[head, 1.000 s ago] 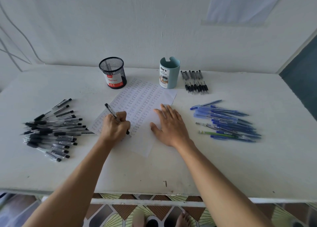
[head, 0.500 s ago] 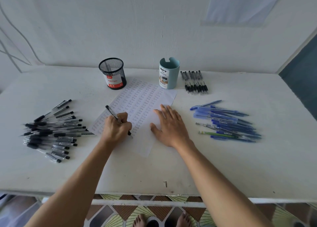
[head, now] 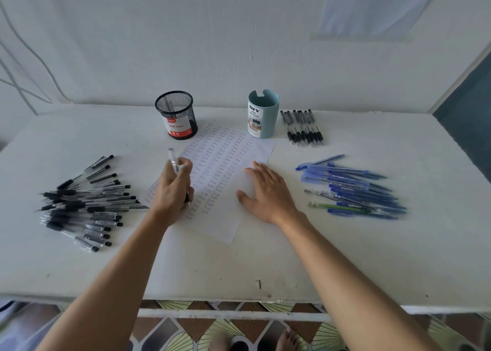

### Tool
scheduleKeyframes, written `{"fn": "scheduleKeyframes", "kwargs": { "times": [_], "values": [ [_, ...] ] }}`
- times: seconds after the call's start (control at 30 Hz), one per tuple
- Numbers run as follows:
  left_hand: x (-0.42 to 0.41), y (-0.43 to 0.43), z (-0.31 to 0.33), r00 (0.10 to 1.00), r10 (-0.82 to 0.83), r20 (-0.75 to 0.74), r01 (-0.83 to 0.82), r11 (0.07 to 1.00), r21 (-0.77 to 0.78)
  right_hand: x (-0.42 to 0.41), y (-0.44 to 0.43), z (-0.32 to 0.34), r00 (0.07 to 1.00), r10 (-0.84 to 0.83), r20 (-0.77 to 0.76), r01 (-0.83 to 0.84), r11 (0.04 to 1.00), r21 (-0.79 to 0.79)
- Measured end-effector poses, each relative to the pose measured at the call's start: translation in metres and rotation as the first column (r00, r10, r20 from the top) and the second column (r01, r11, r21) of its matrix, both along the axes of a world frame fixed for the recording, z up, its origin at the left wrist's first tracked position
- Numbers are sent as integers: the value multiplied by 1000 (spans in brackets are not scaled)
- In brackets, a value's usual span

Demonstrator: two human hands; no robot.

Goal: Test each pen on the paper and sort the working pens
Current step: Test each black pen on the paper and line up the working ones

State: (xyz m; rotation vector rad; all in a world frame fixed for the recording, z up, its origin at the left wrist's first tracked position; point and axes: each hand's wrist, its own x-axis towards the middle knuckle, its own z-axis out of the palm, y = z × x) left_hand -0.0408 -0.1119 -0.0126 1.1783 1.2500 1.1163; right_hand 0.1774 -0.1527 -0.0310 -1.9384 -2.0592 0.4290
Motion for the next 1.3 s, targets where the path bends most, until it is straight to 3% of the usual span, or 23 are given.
{"fn": "scheduleKeyframes", "kwargs": {
  "times": [0.17, 0.33, 0.5, 0.67, 0.77, 0.9, 1.0, 1.07, 1.13, 1.2, 1.3],
  "values": [
    [2, -1, 4, 981, -60, -182, 71, 996, 52, 10, 2, 5, 996, 60, 68, -59, 998, -12],
    [3, -1, 7, 950, -180, -256, 193, 981, 27, 14, -3, 3, 993, 56, 103, -60, 998, 34],
    [14, 0, 8, 947, -113, -302, 106, 994, -38, 13, -4, -1, 994, 38, 98, -41, 999, 35],
    [39, 7, 12, 755, -129, -642, 144, 989, -29, 14, -3, 0, 999, 25, 42, -26, 999, 25],
    [60, 12, 10, 649, -121, -751, 183, 983, 0, 15, -3, -1, 999, 30, 30, -31, 999, 18],
    [81, 19, 8, 562, -149, -814, 202, 979, -40, 16, 1, -2, 998, -9, -67, 11, 999, 30],
    [84, 21, 14, 561, -202, -803, 208, 973, -99, 16, 4, 2, 980, -61, -190, 66, 998, 18],
    [81, 25, 15, 570, -139, -810, 160, 986, -56, 16, 8, 6, 960, -107, -260, 115, 993, 13],
    [77, 31, 12, 556, 24, -831, 102, 990, 96, 13, 11, 9, 941, -163, -298, 173, 985, 5],
    [75, 36, 5, 515, 84, -853, 157, 969, 190, 7, 13, 11, 941, -208, -268, 221, 975, 19],
    [74, 43, -6, 377, -45, -925, 271, 961, 64, -5, 15, 12, 964, -233, -127, 242, 968, 64]
  ]
}}
